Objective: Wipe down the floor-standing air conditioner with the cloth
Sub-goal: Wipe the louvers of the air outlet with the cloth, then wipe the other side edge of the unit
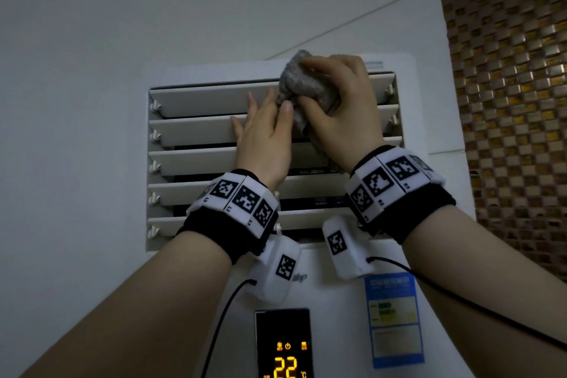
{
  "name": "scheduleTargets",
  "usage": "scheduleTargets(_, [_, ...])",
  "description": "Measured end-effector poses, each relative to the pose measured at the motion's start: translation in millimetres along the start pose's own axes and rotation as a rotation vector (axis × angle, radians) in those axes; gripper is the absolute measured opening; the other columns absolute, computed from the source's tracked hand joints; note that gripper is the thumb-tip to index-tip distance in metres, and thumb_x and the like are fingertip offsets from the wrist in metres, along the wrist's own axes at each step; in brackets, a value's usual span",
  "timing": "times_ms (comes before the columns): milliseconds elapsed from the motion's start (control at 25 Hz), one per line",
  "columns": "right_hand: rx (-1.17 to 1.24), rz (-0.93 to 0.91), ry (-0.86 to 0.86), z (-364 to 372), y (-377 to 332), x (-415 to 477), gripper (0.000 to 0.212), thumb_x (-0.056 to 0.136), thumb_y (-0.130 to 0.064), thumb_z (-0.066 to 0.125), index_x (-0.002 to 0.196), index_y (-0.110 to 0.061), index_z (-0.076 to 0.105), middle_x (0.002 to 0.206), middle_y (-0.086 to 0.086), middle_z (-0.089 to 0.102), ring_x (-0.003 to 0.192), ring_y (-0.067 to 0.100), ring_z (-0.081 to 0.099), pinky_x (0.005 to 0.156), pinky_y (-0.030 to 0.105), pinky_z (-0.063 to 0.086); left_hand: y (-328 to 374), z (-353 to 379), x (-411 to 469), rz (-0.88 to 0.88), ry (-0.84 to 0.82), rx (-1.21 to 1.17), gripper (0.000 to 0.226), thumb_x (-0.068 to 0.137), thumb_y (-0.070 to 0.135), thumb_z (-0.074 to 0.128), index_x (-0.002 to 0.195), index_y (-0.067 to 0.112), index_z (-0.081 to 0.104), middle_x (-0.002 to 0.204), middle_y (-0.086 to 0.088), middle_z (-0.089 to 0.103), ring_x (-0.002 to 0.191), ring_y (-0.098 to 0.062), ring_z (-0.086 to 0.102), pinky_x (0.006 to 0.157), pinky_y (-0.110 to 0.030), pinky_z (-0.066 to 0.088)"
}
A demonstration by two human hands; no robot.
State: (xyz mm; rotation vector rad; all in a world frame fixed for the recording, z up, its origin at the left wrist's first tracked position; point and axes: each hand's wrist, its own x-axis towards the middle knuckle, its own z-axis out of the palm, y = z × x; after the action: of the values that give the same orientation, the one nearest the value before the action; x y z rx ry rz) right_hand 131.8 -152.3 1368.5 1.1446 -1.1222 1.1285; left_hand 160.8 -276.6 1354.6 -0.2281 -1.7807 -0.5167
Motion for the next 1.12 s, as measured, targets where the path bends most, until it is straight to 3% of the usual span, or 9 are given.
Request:
scheduleTargets(80, [0.056, 0.047, -0.036, 8.3, -6.7, -6.0, 0.047, 0.08, -0.005, 0.066, 0.126, -0.007, 0.053, 0.122, 0.012, 0.043, 0.11, 0.009, 0.043, 0.1, 0.011, 0.035, -1.4, -11.4, -4.8, -0.032, 0.059, -0.19, 0.035, 0.1, 0.035, 0.033, 0.118, 0.018, 0.057, 0.135, -0.009, 0.053, 0.142, -0.022, 0.025, 0.118, -0.045, 0.011])
scheduleTargets(160, [0.105, 0.129, -0.112, 19.8, -14.5, -14.2, 0.054, 0.082, -0.007, 0.065, 0.133, -0.005, 0.045, 0.129, 0.014, 0.04, 0.114, 0.009, 0.042, 0.099, 0.007, 0.033, -6.3, -26.3, -11.5, -0.064, 0.124, -0.319, 0.016, 0.099, 0.027, 0.042, 0.095, 0.026, 0.058, 0.101, 0.003, 0.065, 0.107, -0.005, 0.058, 0.094, -0.027, 0.044])
scheduleTargets(280, [0.143, 0.263, -0.214, 35.9, -21.3, -26.9, 0.059, 0.086, -0.013, 0.063, 0.138, -0.007, 0.037, 0.135, 0.011, 0.041, 0.122, 0.012, 0.042, 0.104, 0.016, 0.033, -13.4, -41.5, -16.7, -0.033, 0.179, -0.21, 0.014, 0.098, 0.014, 0.045, 0.095, 0.02, 0.057, 0.082, 0.018, 0.057, 0.073, 0.007, 0.054, 0.067, -0.008, 0.04])
scheduleTargets(360, [0.22, 0.33, -0.261, 47.9, -27.1, -34.6, 0.058, 0.089, -0.017, 0.061, 0.139, -0.01, 0.034, 0.134, 0.007, 0.046, 0.122, 0.015, 0.046, 0.106, 0.027, 0.037, -22.9, -51.6, -21.8, -0.018, 0.195, -0.194, 0.014, 0.098, 0.011, 0.044, 0.098, 0.018, 0.056, 0.082, 0.017, 0.056, 0.074, 0.004, 0.053, 0.069, -0.008, 0.041])
scheduleTargets(520, [0.354, 0.409, -0.292, 67.4, -34.1, -44.4, 0.047, 0.095, -0.025, 0.052, 0.138, -0.014, 0.035, 0.112, -0.001, 0.056, 0.104, 0.012, 0.058, 0.094, 0.031, 0.047, -37.7, -73.1, -32.5, -0.014, 0.198, -0.238, 0.015, 0.099, 0.011, 0.043, 0.097, 0.02, 0.055, 0.084, 0.018, 0.058, 0.074, 0.012, 0.055, 0.071, -0.009, 0.044])
scheduleTargets(760, [0.199, 0.292, -0.158, 97.9, -47.2, -49.1, 0.037, 0.093, -0.006, 0.051, 0.129, -0.002, 0.045, 0.124, 0.011, 0.054, 0.114, 0.02, 0.053, 0.101, 0.031, 0.041, -59.0, -95.9, -44.3, -0.219, 0.103, -0.38, 0.014, 0.095, 0.029, 0.056, 0.104, 0.019, 0.054, 0.093, 0.01, 0.063, 0.08, 0.009, 0.061, 0.071, -0.009, 0.047])
scheduleTargets(880, [0.163, 0.305, -0.126, 109.9, -56.5, -50.9, 0.036, 0.093, -0.013, 0.053, 0.127, -0.006, 0.047, 0.121, 0.007, 0.054, 0.11, 0.018, 0.053, 0.098, 0.032, 0.043, -65.8, -110.5, -44.4, -0.259, 0.083, -0.408, 0.024, 0.087, 0.017, 0.067, 0.108, 0.014, 0.055, 0.108, -0.005, 0.066, 0.096, -0.012, 0.064, 0.083, -0.023, 0.053])
scheduleTargets(1040, [0.166, 0.396, -0.095, 126.7, -75.8, -52.6, 0.024, 0.091, -0.034, 0.057, 0.109, -0.019, 0.054, 0.091, -0.016, 0.057, 0.082, -0.003, 0.057, 0.077, 0.017, 0.047, -68.4, -136.6, -46.6, -0.123, 0.184, -0.337, 0.026, 0.09, 0.002, 0.058, 0.113, 0.015, 0.055, 0.112, 0.002, 0.059, 0.101, -0.007, 0.058, 0.085, -0.012, 0.047])
scheduleTargets(1120, [0.161, 0.393, -0.096, 138.0, -87.8, -53.5, 0.016, 0.092, -0.037, 0.053, 0.095, -0.02, 0.055, 0.087, -0.008, 0.06, 0.081, 0.002, 0.058, 0.075, 0.024, 0.046, -71.9, -149.7, -47.9, -0.092, 0.206, -0.344, 0.031, 0.092, -0.002, 0.051, 0.116, 0.018, 0.053, 0.12, 0.001, 0.056, 0.112, -0.012, 0.054, 0.096, -0.022, 0.046])
